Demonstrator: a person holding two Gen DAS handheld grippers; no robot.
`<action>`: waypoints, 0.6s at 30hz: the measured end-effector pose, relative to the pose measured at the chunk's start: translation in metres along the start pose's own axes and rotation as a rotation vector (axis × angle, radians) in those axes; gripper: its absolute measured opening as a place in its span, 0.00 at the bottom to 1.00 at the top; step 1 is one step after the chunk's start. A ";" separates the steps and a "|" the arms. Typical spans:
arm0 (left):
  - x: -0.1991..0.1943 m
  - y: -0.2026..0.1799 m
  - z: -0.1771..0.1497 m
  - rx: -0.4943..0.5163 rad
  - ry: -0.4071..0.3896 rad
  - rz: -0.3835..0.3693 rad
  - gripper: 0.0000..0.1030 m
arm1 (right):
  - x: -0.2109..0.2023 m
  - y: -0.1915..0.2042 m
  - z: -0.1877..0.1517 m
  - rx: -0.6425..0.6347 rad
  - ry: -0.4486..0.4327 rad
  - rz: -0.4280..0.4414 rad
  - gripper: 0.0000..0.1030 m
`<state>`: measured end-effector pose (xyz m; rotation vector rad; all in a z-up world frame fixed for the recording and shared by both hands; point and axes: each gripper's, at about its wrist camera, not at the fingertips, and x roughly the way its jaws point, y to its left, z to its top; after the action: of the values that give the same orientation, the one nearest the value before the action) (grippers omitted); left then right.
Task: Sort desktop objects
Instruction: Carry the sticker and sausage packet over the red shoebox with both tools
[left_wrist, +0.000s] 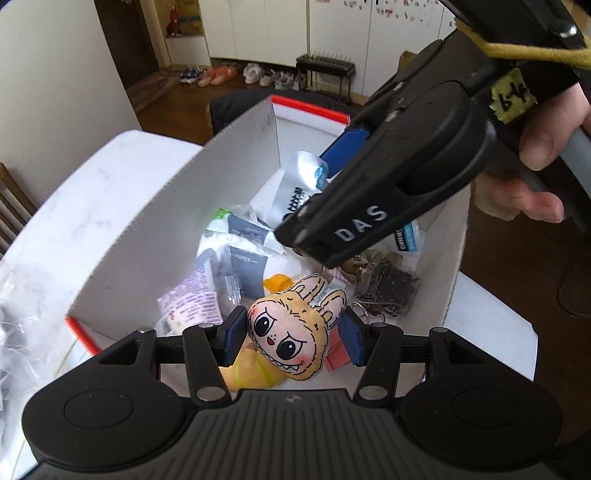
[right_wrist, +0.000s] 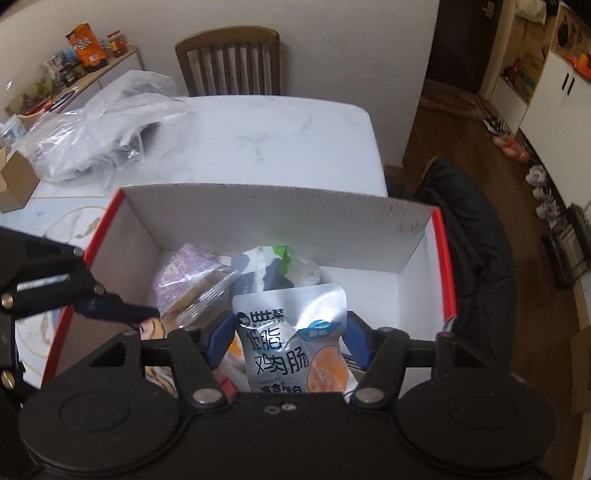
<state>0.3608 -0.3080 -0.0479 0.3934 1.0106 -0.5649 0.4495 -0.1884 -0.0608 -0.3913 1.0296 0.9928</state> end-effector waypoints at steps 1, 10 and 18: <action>0.004 0.000 0.000 -0.001 0.010 0.000 0.51 | 0.003 -0.001 0.000 0.008 0.004 0.001 0.61; 0.027 0.004 0.000 -0.018 0.059 -0.009 0.51 | 0.018 -0.001 -0.006 0.017 0.026 0.012 0.61; 0.039 0.008 0.001 -0.027 0.076 -0.022 0.51 | 0.034 -0.001 -0.008 0.028 0.052 0.024 0.61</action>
<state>0.3824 -0.3125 -0.0813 0.3826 1.0952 -0.5592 0.4511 -0.1774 -0.0935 -0.3838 1.0961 0.9931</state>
